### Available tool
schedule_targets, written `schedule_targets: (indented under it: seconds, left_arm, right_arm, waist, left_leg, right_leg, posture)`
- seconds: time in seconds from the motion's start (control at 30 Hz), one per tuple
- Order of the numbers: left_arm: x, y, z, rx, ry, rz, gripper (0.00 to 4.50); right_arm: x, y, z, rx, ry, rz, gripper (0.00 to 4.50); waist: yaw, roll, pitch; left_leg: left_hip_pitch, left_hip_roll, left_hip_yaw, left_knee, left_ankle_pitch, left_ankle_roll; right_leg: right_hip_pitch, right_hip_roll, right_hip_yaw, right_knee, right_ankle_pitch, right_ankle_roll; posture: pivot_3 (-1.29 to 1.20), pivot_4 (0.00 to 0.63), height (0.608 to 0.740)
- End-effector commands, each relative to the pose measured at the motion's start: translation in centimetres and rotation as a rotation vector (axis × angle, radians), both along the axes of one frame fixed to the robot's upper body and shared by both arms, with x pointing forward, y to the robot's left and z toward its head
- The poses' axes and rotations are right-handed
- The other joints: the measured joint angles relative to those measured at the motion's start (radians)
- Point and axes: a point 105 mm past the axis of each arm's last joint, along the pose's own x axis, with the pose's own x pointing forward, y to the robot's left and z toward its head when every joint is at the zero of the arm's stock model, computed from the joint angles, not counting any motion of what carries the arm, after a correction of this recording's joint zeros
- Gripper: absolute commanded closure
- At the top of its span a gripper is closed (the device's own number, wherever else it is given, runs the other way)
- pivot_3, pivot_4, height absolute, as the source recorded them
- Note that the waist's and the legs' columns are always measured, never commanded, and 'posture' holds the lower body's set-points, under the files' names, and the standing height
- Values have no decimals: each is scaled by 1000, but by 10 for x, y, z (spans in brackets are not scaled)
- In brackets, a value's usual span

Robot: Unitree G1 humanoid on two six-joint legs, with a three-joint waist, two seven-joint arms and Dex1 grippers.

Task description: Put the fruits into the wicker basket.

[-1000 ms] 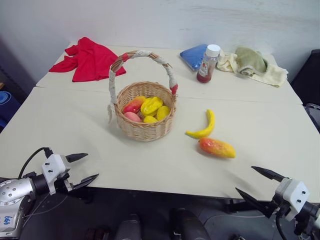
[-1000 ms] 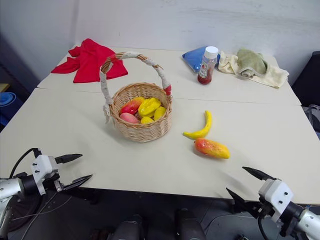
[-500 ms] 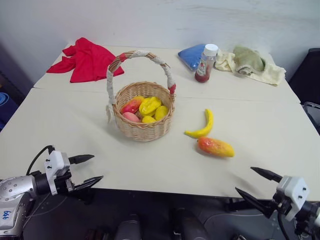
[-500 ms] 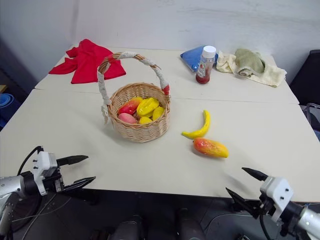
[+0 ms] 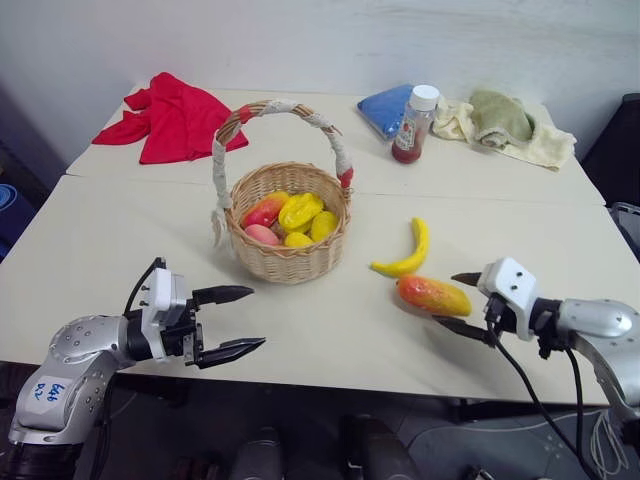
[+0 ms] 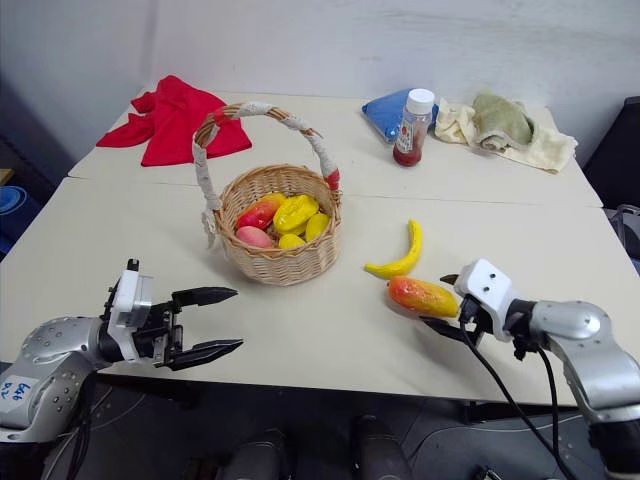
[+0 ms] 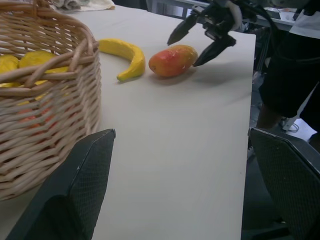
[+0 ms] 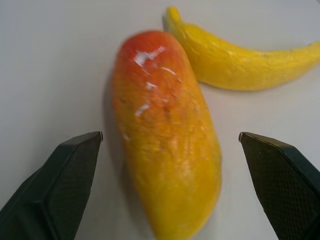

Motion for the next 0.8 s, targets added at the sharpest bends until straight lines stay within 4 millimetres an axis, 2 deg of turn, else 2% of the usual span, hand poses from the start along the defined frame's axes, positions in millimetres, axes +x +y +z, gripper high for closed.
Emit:
schedule_targets:
  seconds: [0.03,0.07,0.17,0.23,0.3,0.33,0.4,0.5,0.6,0.7,0.8]
  left_arm:
    - [-3,-1,4,7,-30,-15,0]
    - [-3,0,4,7,-30,-13,0]
    - [-10,2,8,-25,0,-17,0]
    - [-14,4,10,-34,11,-10,0]
    - [-15,6,11,-40,17,-1,0]
    - [-14,8,15,-59,14,24,0]
    - [-12,11,19,-85,11,58,0]
    - [-1,20,27,-169,-28,173,0]
    - [4,31,26,-216,-41,259,0]
    - [5,37,26,-246,-45,300,0]
    - [6,39,24,-248,-45,314,0]
  right_arm:
    - [6,8,-6,28,28,40,379]
    - [6,10,-6,38,32,55,538]
    - [6,17,0,77,30,110,1600]
    - [-18,32,11,145,103,283,2076]
    - [-33,41,22,183,124,387,2116]
    - [-31,59,41,240,87,420,2116]
    - [-30,82,65,308,53,455,2116]
    - [1,126,99,371,-72,378,2116]
    - [35,165,128,396,-204,294,2116]
    - [46,194,141,414,-217,282,2116]
    - [51,211,143,399,-219,270,2116]
  waist:
    - [0,0,0]
    - [0,0,0]
    - [-4,0,0]
    - [-7,0,0]
    - [-7,1,0]
    - [-9,1,0]
    - [-24,1,1]
    - [-40,0,2]
    - [-49,0,2]
    - [-38,-2,0]
    - [-23,-2,0]
  left_leg:
    - [0,0,0,0,0,0]
    - [0,0,0,0,0,0]
    - [0,0,0,1,0,0]
    - [0,0,0,2,0,0]
    - [0,0,-1,1,0,0]
    - [0,1,-1,1,0,0]
    - [0,1,-1,2,0,0]
    - [3,2,0,3,1,0]
    - [4,2,0,3,1,0]
    - [-1,2,-1,1,1,-3]
    - [-19,1,-1,5,0,-5]
  right_leg:
    - [0,0,0,0,0,0]
    - [0,0,0,0,0,0]
    - [0,0,0,1,0,0]
    - [0,0,0,1,0,0]
    - [0,0,0,2,0,0]
    - [0,0,-1,2,0,0]
    - [0,-1,0,4,0,0]
    - [1,0,1,5,0,0]
    - [1,0,-1,6,-1,-3]
    - [-7,-1,-1,12,-1,-4]
    - [-25,-3,-2,19,-2,-5]
  posture:
    - [0,150,740]
    - [0,150,740]
    - [0,150,740]
    - [0,150,740]
    - [0,150,740]
    - [0,150,740]
    - [0,150,740]
    - [0,150,740]
    - [0,150,740]
    - [0,150,740]
    - [0,150,740]
